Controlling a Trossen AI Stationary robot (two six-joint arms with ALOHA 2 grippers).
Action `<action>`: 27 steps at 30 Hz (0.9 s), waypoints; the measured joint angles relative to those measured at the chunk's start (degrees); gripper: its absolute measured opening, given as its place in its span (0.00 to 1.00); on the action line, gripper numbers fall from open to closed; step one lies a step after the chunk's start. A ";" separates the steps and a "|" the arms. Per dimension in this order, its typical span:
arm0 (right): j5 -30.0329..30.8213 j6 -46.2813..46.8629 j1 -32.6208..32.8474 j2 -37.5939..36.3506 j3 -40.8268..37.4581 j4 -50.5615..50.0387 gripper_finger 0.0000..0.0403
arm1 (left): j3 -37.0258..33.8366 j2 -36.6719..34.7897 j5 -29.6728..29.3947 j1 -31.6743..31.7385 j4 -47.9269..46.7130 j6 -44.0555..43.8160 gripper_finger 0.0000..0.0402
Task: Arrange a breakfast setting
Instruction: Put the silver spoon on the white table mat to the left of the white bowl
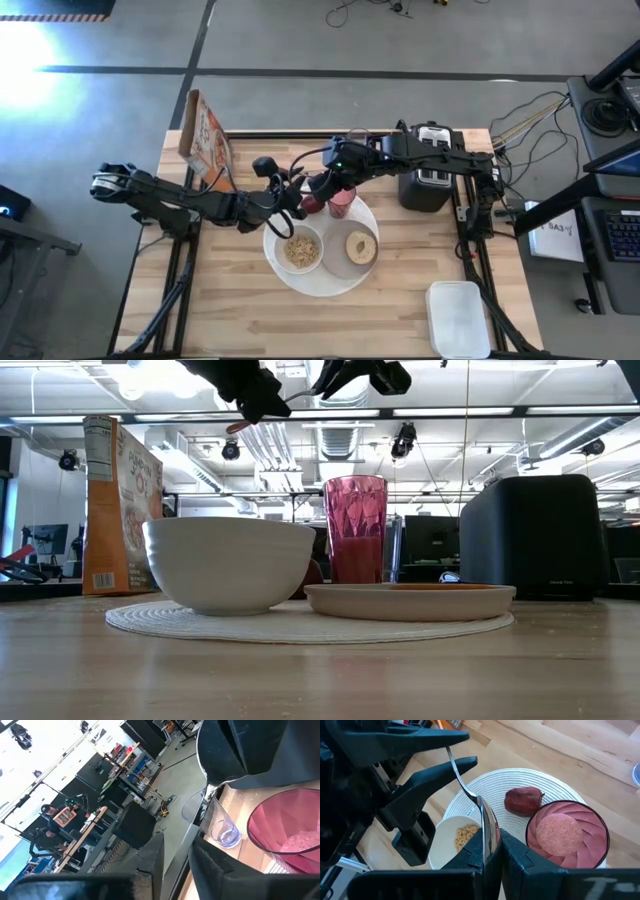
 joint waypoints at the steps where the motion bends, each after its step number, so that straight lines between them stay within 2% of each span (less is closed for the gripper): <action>1: 0.00 -0.01 0.00 0.00 0.00 0.00 0.06 | 0.00 0.01 0.00 0.00 0.00 0.01 0.16; 6: 0.37 -0.03 -0.09 -0.18 0.00 0.36 0.06 | -0.11 0.18 0.74 -0.10 -0.90 0.83 0.03; 18: 0.35 -2.65 -0.09 -0.20 0.00 0.87 0.07 | -0.11 0.16 2.09 -0.04 -0.88 -0.39 0.01; 27: -3.37 -6.14 0.19 -0.09 -0.13 -0.36 0.23 | 0.10 -0.06 1.89 0.15 1.43 -1.07 0.00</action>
